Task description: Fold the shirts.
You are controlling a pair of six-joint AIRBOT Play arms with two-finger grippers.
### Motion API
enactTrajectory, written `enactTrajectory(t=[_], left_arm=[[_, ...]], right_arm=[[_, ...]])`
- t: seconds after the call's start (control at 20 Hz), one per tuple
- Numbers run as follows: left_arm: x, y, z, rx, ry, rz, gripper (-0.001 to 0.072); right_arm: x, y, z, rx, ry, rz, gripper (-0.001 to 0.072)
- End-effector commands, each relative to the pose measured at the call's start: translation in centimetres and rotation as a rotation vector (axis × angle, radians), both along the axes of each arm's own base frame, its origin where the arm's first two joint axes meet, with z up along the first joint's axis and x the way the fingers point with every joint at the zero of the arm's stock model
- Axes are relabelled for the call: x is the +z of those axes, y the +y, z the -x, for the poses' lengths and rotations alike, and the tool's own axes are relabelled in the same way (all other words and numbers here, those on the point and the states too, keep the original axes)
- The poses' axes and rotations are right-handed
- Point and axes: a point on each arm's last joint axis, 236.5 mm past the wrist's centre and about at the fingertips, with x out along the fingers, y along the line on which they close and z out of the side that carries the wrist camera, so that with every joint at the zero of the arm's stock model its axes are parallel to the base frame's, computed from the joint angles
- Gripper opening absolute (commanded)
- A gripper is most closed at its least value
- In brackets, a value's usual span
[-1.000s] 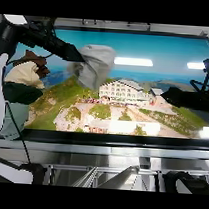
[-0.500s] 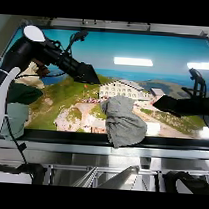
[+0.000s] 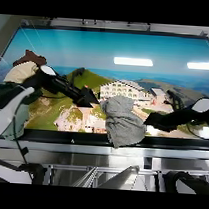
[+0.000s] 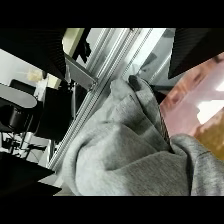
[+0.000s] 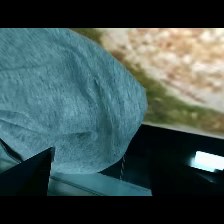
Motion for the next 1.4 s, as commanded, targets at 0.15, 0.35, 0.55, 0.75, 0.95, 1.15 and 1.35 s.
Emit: enactTrajectory(t=[0.15, 0.35, 0.55, 0.75, 0.95, 1.15, 1.35], left_arm=[[-5.1, -6.0, 1.4, -0.099, 0.079, 0.015, 0.0492], [-6.6, -8.0, 1.7, -0.206, 0.038, -0.096, 0.0353], [-6.6, -7.3, 1.7, -0.335, -0.063, -0.209, -0.0001], [1.3, -6.7, -1.1, -0.323, -0.223, -0.149, -0.0001], [13.9, -2.0, -2.7, -0.241, -0.411, -0.115, -0.0001], [24.4, 2.1, -2.1, -0.104, -0.632, -0.108, 0.0017], [28.4, 3.1, 1.8, -0.115, -0.71, -0.103, 0.002]], right_arm=[[-2.6, 4.2, 0.5, 0.046, 0.042, -0.16, 0.0641], [-2.9, 4.7, 0.7, 0.074, 0.044, -0.188, 0.0361], [-1.5, 5.8, 1.0, 0.141, 0.013, -0.262, 0.0017], [3.5, 4.6, -1.2, 0.17, -0.095, -0.303, 0.0017], [16.7, -2.2, -9.8, -0.027, -0.563, -0.264, 0.0017], [35.3, -4.3, -9.6, -0.112, -1.124, -0.394, 0.0017], [40.8, -2.0, -5.3, -0.053, -1.305, -0.422, 0.0018]])
